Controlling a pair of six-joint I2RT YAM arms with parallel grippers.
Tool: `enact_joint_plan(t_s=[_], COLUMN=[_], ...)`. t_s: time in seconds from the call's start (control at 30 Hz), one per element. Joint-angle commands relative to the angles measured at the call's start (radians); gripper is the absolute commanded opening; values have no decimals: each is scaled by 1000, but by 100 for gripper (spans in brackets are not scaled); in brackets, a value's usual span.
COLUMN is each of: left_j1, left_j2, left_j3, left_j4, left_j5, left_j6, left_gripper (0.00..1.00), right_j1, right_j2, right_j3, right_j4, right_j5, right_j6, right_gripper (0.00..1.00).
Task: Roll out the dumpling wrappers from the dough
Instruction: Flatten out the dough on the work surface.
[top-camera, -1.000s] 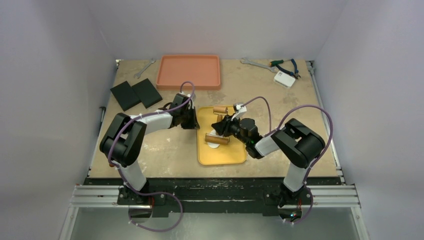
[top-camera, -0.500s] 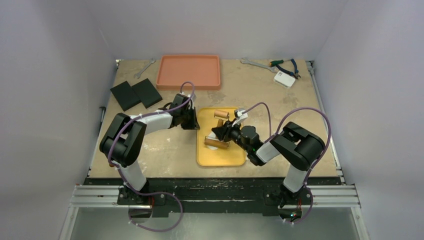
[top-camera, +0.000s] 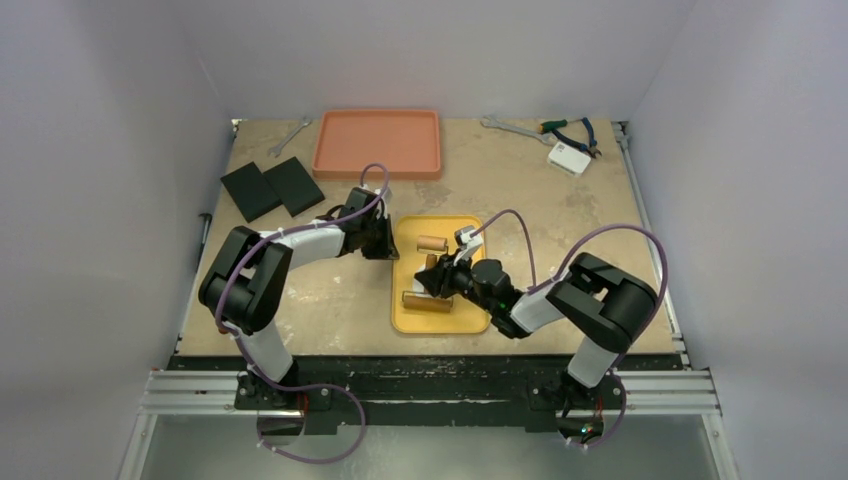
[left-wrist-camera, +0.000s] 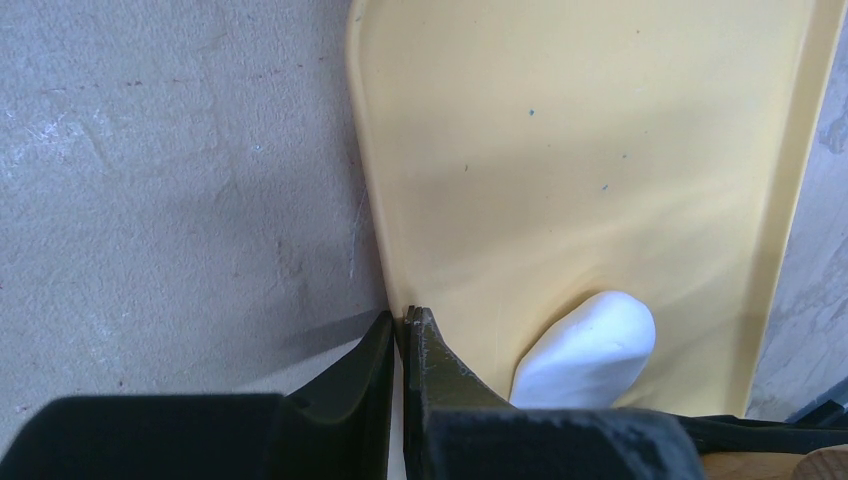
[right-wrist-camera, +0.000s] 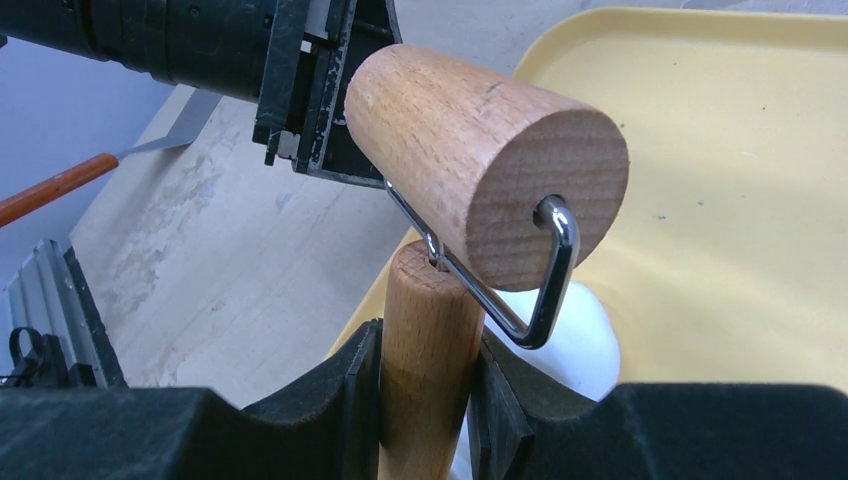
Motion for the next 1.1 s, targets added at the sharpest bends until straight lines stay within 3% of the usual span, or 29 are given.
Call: enact_joint_plan(t_s=[0.0, 0.17, 0.33, 0.53, 0.77, 1.07], left_j1=[14, 15, 15, 15, 15, 15], left_j2=[-45, -45, -45, -47, -47, -43], left_j3=[6, 7, 7, 3, -2, -3], left_j4=[10, 9, 9, 12, 17, 18], left_j5=[-17, -17, -17, -15, -11, -9], left_j6=[27, 28, 27, 27, 23, 21], left_gripper=[0, 0, 0, 0, 0, 0], right_j1=[2, 6, 7, -35, -55, -41], right_j2=[31, -59, -277, -410, -319, -127], right_j3=[-49, -12, 64, 146, 180, 199], right_j4=[-278, -350, -465, -502, -405, -278], right_j5=[23, 0, -49, 17, 188, 209], right_j6=[-92, -125, -156, -177, -70, 17], right_gripper=[0, 0, 0, 0, 0, 0])
